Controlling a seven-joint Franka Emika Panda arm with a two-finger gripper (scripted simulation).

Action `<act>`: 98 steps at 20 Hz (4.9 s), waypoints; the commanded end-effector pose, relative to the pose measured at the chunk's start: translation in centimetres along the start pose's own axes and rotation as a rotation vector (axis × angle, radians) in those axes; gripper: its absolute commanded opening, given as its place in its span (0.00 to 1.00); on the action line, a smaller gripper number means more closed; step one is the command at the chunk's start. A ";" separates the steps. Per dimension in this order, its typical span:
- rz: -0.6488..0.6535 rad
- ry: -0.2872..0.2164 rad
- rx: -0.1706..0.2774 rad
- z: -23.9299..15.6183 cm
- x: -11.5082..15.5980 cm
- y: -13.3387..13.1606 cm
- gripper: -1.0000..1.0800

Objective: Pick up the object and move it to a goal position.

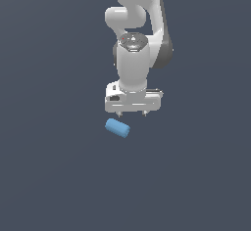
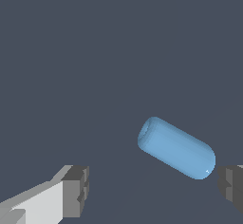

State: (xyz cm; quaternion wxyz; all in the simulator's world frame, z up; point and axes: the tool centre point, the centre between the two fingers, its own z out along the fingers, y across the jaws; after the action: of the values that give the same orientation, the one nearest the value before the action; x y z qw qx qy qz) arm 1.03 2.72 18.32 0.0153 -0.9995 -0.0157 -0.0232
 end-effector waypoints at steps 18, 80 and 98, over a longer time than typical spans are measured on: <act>-0.189 -0.009 -0.009 1.7 -0.3 1.4 0.96; -1.065 -0.058 -0.002 14.1 -3.0 7.1 0.96; -1.065 -0.058 -0.003 12.9 -3.3 7.0 0.00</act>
State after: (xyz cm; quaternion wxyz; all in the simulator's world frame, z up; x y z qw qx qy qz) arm -1.37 -3.98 4.69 -0.0001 -0.8535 -0.5211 0.0002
